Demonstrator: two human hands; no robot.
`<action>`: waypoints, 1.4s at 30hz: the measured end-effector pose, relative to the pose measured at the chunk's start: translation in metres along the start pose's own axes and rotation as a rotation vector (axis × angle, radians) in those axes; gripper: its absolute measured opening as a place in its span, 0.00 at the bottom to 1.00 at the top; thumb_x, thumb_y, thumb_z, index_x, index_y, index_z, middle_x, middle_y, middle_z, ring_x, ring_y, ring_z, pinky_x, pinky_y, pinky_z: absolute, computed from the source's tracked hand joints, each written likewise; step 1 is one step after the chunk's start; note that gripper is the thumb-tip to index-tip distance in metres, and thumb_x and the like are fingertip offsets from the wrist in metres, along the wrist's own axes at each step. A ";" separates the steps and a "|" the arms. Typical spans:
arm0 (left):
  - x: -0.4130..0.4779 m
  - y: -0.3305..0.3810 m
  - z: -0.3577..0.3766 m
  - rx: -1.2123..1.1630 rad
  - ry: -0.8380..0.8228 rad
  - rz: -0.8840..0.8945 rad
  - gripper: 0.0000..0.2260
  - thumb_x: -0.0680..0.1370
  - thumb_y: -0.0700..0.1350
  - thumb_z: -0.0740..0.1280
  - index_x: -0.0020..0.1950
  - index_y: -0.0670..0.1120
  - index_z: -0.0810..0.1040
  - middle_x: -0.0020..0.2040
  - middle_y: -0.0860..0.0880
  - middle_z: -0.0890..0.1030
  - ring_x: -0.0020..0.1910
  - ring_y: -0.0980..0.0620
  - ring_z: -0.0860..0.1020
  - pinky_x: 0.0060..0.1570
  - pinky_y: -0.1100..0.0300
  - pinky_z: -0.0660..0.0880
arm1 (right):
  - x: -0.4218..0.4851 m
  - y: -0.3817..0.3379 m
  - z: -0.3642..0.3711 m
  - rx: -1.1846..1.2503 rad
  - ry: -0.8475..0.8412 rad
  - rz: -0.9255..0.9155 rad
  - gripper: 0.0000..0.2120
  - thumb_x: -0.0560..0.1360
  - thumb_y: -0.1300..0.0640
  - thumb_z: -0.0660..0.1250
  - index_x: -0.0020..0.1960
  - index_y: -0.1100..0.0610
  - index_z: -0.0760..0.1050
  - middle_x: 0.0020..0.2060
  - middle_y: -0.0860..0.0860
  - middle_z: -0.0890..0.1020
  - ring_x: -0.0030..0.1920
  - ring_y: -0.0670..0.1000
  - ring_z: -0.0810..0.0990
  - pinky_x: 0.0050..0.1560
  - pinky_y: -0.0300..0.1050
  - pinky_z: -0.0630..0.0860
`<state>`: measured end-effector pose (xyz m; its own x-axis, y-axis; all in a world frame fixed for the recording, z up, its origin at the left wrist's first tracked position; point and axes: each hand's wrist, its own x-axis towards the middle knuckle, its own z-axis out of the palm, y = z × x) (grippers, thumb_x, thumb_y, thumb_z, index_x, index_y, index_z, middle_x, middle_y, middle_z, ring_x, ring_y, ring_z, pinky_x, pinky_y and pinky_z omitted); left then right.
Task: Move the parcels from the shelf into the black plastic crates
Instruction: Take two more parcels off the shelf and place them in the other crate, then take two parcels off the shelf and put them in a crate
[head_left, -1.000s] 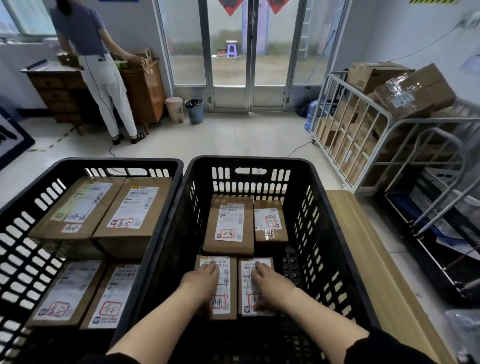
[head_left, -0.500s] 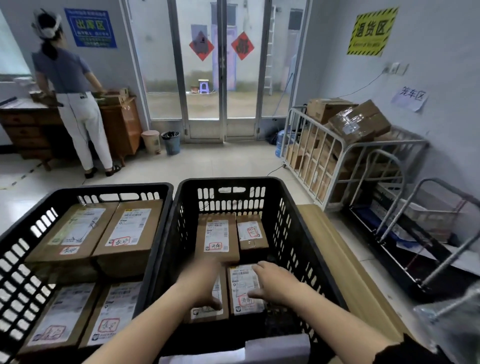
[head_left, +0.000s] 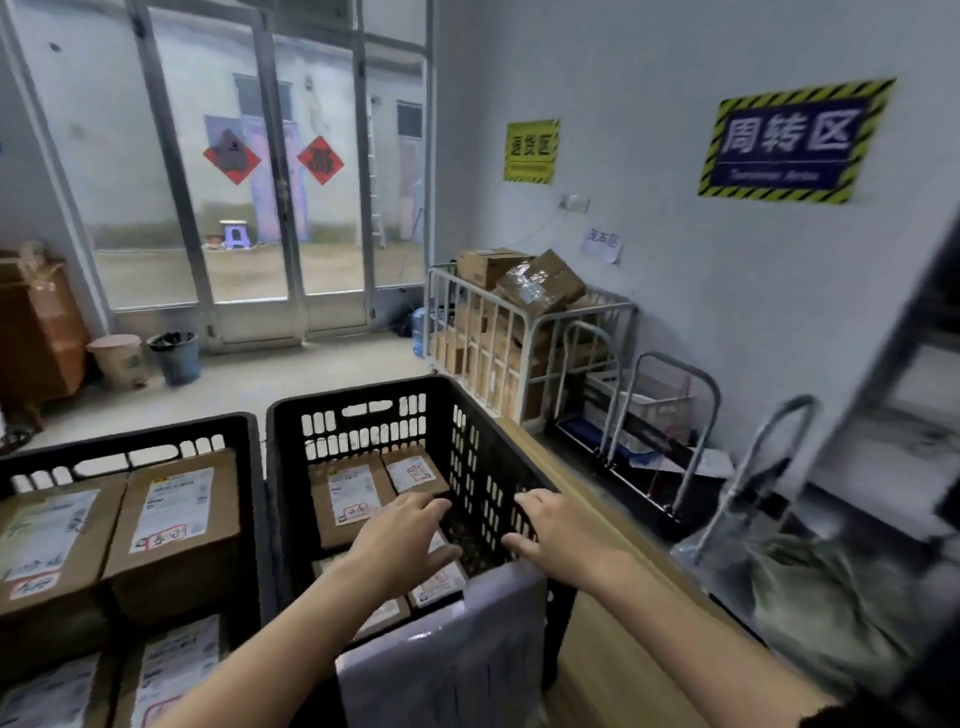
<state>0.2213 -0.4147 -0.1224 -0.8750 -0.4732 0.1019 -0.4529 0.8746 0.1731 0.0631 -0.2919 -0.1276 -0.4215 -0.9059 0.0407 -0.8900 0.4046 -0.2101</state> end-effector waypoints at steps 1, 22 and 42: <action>-0.003 0.008 -0.002 -0.001 0.014 0.041 0.25 0.77 0.57 0.62 0.71 0.49 0.64 0.69 0.49 0.69 0.69 0.50 0.66 0.66 0.56 0.66 | -0.014 0.002 -0.003 0.013 0.024 0.037 0.28 0.77 0.44 0.61 0.71 0.57 0.63 0.68 0.54 0.69 0.67 0.55 0.68 0.65 0.50 0.68; -0.066 0.216 0.032 0.014 -0.167 0.625 0.26 0.77 0.59 0.59 0.72 0.49 0.62 0.69 0.49 0.68 0.70 0.48 0.64 0.66 0.56 0.64 | -0.317 0.057 -0.041 -0.025 0.117 0.724 0.27 0.77 0.43 0.58 0.72 0.56 0.61 0.69 0.53 0.68 0.69 0.54 0.66 0.66 0.49 0.66; -0.257 0.478 0.032 -0.087 -0.147 0.965 0.27 0.77 0.58 0.60 0.73 0.49 0.62 0.69 0.50 0.68 0.70 0.51 0.63 0.69 0.58 0.62 | -0.663 0.064 -0.078 0.006 0.278 1.047 0.28 0.78 0.44 0.58 0.73 0.56 0.59 0.70 0.52 0.66 0.69 0.52 0.65 0.67 0.46 0.67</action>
<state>0.2242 0.1288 -0.0974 -0.8783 0.4641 0.1152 0.4773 0.8656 0.1516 0.2717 0.3442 -0.0921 -0.9970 -0.0511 0.0580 -0.0651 0.9595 -0.2740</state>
